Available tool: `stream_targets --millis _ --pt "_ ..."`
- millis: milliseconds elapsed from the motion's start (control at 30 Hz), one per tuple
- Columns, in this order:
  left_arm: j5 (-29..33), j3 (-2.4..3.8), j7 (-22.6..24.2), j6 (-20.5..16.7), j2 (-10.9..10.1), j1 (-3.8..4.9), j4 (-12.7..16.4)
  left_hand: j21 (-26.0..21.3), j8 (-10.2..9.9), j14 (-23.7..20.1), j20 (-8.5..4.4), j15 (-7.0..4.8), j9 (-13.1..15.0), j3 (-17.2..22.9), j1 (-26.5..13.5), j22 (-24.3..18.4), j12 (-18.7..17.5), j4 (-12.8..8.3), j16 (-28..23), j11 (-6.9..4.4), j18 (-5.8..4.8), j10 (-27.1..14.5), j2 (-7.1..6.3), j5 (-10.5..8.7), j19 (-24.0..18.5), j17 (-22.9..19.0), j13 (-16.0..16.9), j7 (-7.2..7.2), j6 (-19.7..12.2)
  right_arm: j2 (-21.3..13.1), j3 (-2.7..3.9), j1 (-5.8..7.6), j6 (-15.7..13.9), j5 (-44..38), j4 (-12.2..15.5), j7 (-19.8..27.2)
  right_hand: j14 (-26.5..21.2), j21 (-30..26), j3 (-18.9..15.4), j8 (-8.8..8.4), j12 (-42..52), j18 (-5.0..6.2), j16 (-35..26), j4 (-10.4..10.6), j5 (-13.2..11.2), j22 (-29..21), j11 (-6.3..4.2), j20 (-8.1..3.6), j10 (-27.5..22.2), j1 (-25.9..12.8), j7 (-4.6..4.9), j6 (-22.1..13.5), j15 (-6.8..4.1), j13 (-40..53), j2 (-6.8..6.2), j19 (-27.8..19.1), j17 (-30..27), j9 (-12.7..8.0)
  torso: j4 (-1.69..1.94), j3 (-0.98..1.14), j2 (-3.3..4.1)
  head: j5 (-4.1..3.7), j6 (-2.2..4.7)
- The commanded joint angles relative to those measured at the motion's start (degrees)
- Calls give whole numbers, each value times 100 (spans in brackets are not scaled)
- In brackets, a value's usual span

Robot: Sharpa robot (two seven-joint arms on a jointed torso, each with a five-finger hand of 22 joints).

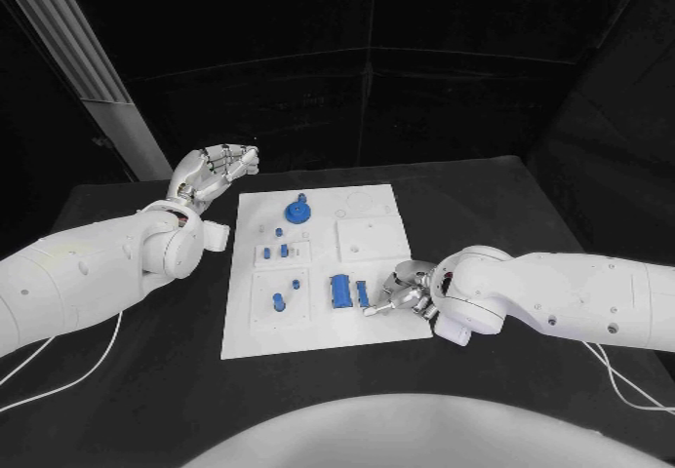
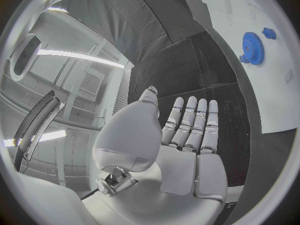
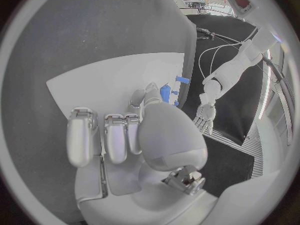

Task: Assemble the parts on the task board

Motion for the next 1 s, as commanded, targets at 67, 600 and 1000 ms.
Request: stream_targets --millis 67,600,1000 --pt "6 2 888 57 -3 8 3 -26 36 -33 1 12 -9 -32 1 -5 36 6 38 3 -119 -37 35 38 -43 -5 -9 495 -32 -4 -2 4 24 -15 26 74 599 43 26 -34 -19 39 32 -83 0 1341 -51 -24 626 544 0 -12 -23 1464 397 377 1509 13 -2 -2 2 5 0" --pt "6 2 887 58 -21 7 11 -25 41 -34 1 12 -9 -34 6 -6 42 6 44 3 -119 -40 42 39 -45 -14 -9 495 -35 -122 -2 3 -237 -16 151 577 599 59 27 -85 -19 36 32 -294 -18 1346 -39 -16 626 654 15 37 -13 1464 133 383 1509 52 -4 0 0 11 0" --pt "6 2 883 66 -15 4 6 -25 41 -34 1 12 -9 -34 6 -6 42 6 44 3 -119 -40 42 39 -45 -14 -9 495 -35 -174 -2 2 -432 -16 178 800 599 53 -119 -99 -19 37 32 -119 -369 1344 -26 -9 626 219 28 132 -7 1464 -45 382 1509 116 -1 -2 0 -2 0"
